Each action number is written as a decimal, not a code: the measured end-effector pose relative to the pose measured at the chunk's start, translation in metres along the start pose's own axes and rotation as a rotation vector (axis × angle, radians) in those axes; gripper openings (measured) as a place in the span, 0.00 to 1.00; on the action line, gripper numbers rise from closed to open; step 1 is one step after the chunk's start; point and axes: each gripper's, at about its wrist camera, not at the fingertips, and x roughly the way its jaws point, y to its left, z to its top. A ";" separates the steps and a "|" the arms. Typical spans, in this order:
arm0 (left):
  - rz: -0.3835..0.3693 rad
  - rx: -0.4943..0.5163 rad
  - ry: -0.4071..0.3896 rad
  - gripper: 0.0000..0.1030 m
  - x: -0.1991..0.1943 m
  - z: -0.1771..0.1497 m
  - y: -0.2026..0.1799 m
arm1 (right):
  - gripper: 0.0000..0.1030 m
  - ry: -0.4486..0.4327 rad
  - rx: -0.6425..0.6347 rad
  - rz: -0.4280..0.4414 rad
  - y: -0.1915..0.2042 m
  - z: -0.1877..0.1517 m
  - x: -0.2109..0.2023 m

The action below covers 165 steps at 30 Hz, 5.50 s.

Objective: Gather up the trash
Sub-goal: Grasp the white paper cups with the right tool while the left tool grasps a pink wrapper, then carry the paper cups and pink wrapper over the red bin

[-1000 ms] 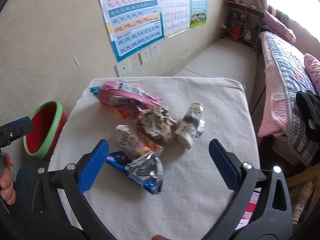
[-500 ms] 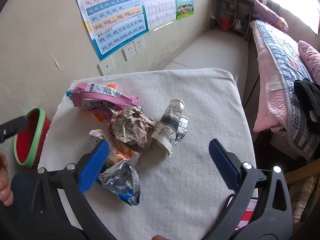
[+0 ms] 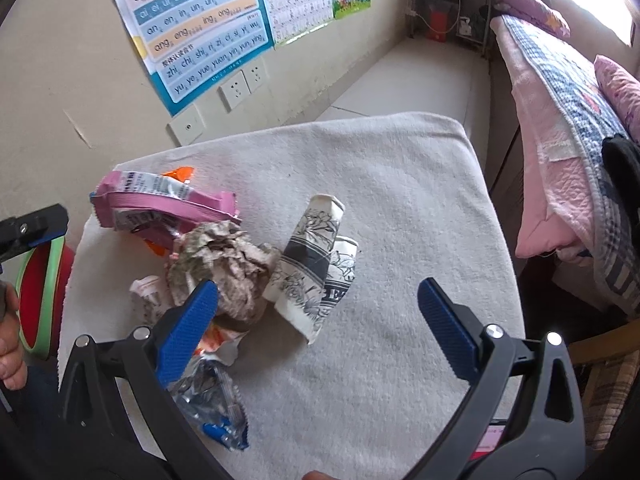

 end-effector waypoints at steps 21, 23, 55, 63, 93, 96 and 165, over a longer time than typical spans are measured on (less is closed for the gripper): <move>-0.036 0.033 0.053 0.23 0.039 0.013 -0.002 | 0.50 0.049 -0.001 0.046 0.000 0.007 0.041; -0.040 0.038 0.055 0.08 0.035 0.013 -0.001 | 0.49 0.048 0.014 0.053 -0.001 0.007 0.040; -0.071 0.116 -0.053 0.00 -0.046 -0.013 -0.045 | 0.17 -0.087 0.002 0.092 -0.011 0.000 -0.045; -0.069 0.142 -0.092 0.00 -0.083 -0.029 -0.053 | 0.17 -0.137 -0.023 0.101 -0.003 0.000 -0.080; 0.060 0.073 -0.183 0.00 -0.161 -0.091 -0.006 | 0.17 -0.207 -0.183 0.176 0.091 -0.018 -0.135; 0.071 0.054 -0.195 0.00 -0.167 -0.092 0.004 | 0.17 -0.211 -0.204 0.194 0.107 -0.016 -0.135; 0.255 -0.294 -0.319 0.59 -0.242 -0.133 0.231 | 0.50 0.034 -0.564 0.489 0.422 -0.028 -0.018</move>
